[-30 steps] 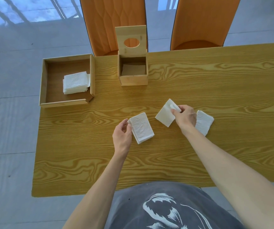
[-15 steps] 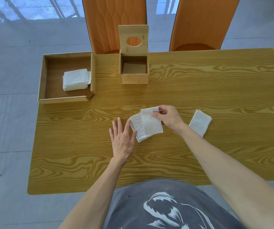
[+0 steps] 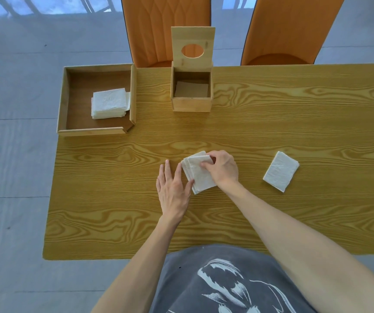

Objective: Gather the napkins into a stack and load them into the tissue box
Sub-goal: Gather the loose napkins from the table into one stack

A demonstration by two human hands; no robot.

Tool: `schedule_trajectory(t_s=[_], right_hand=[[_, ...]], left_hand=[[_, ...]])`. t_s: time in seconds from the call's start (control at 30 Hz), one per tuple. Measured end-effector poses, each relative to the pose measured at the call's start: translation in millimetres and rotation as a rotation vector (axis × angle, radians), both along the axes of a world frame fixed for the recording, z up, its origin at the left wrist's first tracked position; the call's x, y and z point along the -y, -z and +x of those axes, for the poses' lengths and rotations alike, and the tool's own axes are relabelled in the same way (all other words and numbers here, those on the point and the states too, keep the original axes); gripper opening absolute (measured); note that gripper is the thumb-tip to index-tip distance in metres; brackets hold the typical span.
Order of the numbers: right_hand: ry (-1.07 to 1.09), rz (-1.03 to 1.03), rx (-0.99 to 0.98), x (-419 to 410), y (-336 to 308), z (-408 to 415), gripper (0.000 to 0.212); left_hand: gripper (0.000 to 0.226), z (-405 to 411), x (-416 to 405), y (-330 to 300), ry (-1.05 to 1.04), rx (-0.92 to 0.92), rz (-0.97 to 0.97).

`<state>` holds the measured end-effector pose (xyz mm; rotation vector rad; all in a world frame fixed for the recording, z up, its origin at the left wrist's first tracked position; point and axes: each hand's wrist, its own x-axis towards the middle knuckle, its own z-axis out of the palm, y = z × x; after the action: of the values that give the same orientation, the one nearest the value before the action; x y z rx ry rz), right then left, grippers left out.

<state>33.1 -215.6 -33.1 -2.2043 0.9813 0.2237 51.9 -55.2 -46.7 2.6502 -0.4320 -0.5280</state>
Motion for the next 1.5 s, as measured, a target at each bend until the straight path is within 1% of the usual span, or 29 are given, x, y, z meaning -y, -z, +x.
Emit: schedule_trajectory(t_s=[0.07, 0.13, 0.2, 0.33, 0.4, 0.47, 0.63, 0.7, 0.77, 0.83, 0.9, 1.0, 1.1, 1.13, 1.23, 1.3, 1.37, 1.43, 1.5], right_hand=[[0.069, -0.017, 0.012, -5.0, -0.8, 0.4, 0.041], [0.114, 0.004, 0.021, -7.7, -3.3, 0.6, 0.051], [0.139, 0.035, 0.031, -8.6, -5.5, -0.1, 0.052], [0.175, 0.118, 0.077, -7.0, -7.1, -5.6, 0.046], [0.177, 0.137, 0.07, -5.0, -6.7, -9.7, 0.041], [0.2, 0.17, 0.068, -2.5, -6.0, -14.1, 0.042], [0.324, 0.27, 0.056, 3.2, -4.0, -25.5, 0.051], [0.369, 0.305, 0.036, 4.8, -3.9, -28.3, 0.046], [0.389, 0.353, 0.009, 6.1, -5.6, -30.3, 0.035], [0.37, 0.388, -0.021, 7.2, -9.5, -31.9, 0.025], [0.338, 0.388, -0.036, 7.4, -13.0, -32.9, 0.023], [0.322, 0.387, 0.015, 10.6, -14.3, -35.7, 0.025], [0.339, 0.553, 0.113, 20.2, -13.7, -43.3, 0.028], [0.331, 0.617, 0.137, 24.3, -15.1, -46.4, 0.029], [0.327, 0.721, 0.173, 36.4, -20.4, -55.7, 0.036], [0.363, 0.718, 0.189, 43.5, -19.8, -60.3, 0.038], [0.423, 0.668, 0.191, 50.7, -18.6, -64.5, 0.04], [0.476, 0.544, 0.184, 60.0, -20.3, -70.4, 0.035], [0.537, 0.32, 0.169, 71.2, -24.1, -79.8, 0.03]], left_hand=[[0.063, -1.4, 5.3, -7.5, -0.062, -0.009, -0.082], [0.063, -3.4, 11.6, -12.3, -0.138, -0.099, -0.223], [0.066, -4.1, 17.7, -17.5, -0.247, -0.22, -0.364], [0.067, -0.4, 26.9, -30.9, -0.587, -0.496, -0.61], [0.067, 2.4, 28.7, -30.4, -0.687, -0.587, -0.662], [0.068, 4.5, 30.2, -28.3, -0.723, -0.645, -0.674], [0.064, 1.0, 36.6, -28.4, -0.664, -0.695, -0.658], [0.064, -2.0, 37.9, -27.6, -0.648, -0.714, -0.661], [0.064, -4.1, 38.4, -27.6, -0.633, -0.721, -0.663], [0.064, -5.3, 38.8, -26.7, -0.614, -0.719, -0.661], [0.063, -5.6, 39.6, -26.8, -0.597, -0.712, -0.651], [0.063, -5.3, 41.0, -29.0, -0.559, -0.669, -0.623], [0.065, -3.2, 43.6, -30.7, -0.489, -0.602, -0.594], [0.061, -1.7, 44.8, -32.5, -0.464, -0.618, -0.607], [0.036, 1.7, 53.5, -38.4, -0.39, -0.718, -0.619], [0.032, 2.0, 59.3, -39.2, -0.385, -0.748, -0.604], [0.035, 0.6, 64.6, -38.3, -0.387, -0.766, -0.59], [0.035, -1.8, 69.3, -34.0, -0.391, -0.788, -0.581], [0.032, -3.4, 73.8, -31.4, -0.402, -0.805, -0.586]])
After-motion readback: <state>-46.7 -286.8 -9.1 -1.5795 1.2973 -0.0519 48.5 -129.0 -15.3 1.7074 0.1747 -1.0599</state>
